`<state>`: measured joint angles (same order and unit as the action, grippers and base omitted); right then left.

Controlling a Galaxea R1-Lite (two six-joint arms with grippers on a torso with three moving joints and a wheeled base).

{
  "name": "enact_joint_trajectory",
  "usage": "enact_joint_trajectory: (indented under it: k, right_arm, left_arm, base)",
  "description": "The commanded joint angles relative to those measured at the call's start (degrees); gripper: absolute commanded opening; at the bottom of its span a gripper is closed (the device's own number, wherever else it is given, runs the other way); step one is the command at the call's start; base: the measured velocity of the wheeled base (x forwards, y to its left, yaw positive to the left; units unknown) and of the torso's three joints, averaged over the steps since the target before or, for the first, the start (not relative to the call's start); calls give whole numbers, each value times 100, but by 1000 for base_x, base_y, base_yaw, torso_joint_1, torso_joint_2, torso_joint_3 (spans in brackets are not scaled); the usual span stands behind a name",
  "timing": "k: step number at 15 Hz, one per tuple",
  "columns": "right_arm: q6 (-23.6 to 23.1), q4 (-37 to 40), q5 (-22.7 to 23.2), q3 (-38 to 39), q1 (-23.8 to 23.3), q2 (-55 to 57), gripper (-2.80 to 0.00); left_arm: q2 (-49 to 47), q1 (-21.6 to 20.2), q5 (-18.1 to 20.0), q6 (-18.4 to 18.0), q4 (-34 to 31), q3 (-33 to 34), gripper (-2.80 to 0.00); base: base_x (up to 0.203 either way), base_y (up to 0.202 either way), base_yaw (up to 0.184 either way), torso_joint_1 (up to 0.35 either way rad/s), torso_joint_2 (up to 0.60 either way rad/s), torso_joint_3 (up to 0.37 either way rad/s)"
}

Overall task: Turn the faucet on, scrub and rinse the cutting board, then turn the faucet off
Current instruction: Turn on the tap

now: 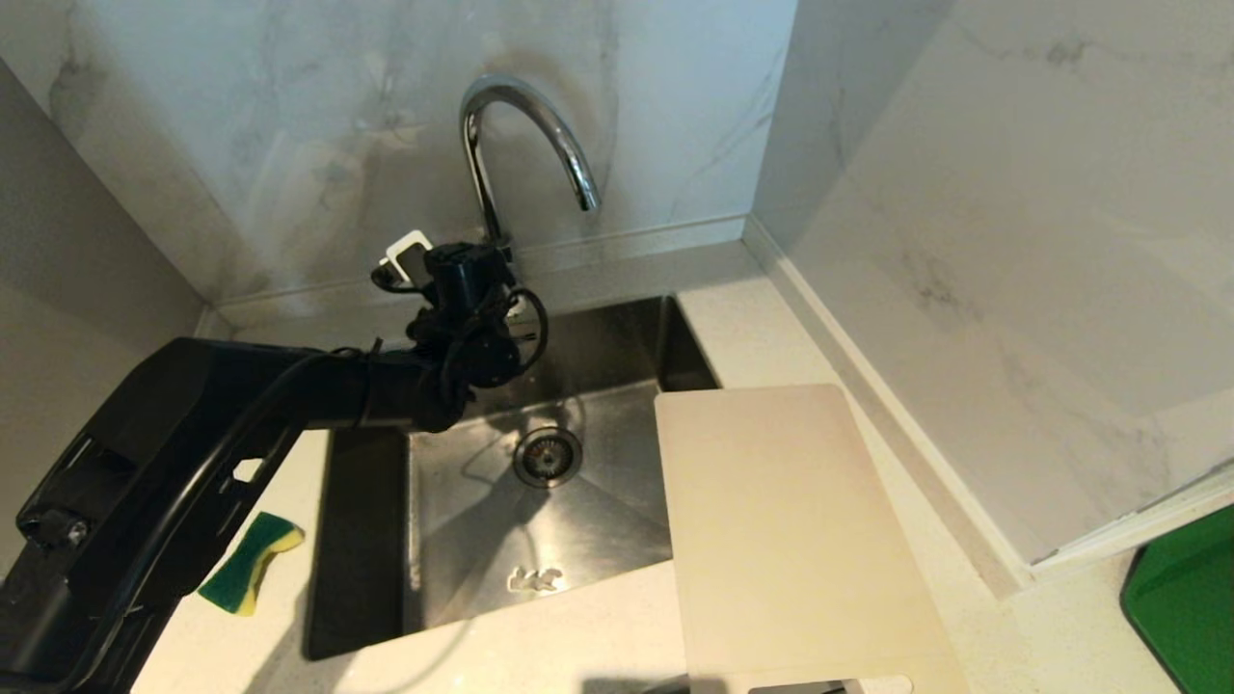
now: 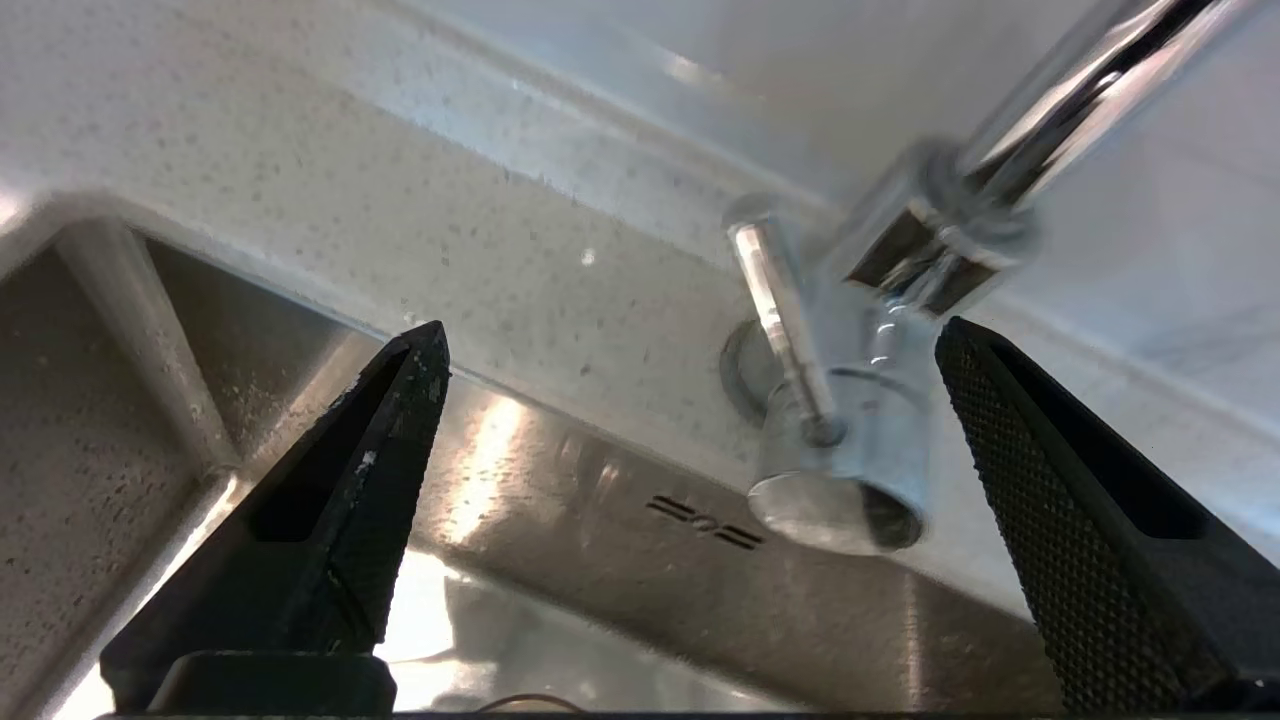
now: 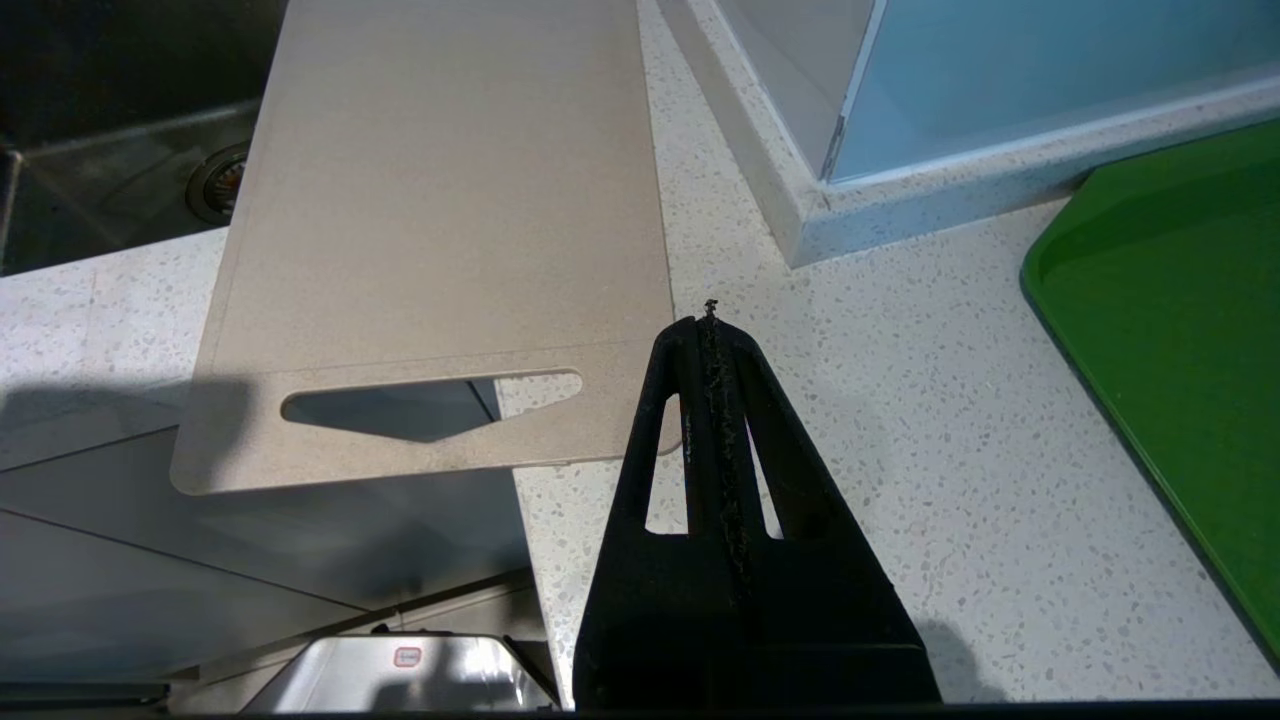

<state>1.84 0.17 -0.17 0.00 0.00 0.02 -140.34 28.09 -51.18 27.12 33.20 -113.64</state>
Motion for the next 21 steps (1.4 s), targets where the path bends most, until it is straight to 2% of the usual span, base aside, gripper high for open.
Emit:
enact_joint_trajectory:
  k: [1,7,11,18,21]
  right_arm:
    - [0,1,0,0,0,-2,-280]
    - [0,1,3,0,0,2,-280]
    - [0,1,-1,0,-1,-2,-280]
    - [0,1,-1,0,0,-2,-280]
    - [0,4,-1,0,0,-2,-280]
  left_arm:
    - [-184,-105,3,20,28,0,0]
    - [-267,-199,126,56,20,0,0]
    - [-239,-190,73,100,12,9,0]
    - [-148,-144,-298,607,-660,95,0]
    - [121,-111,-297,1054,-1232,158,0]
  base:
    - [0,0,0,0,0,0]
    - [0,0,0,0,0,0]
    - [0,0,0,0,0,0]
    - [0,0,0,0,0,0]
    - [0,0,0,0,0,0]
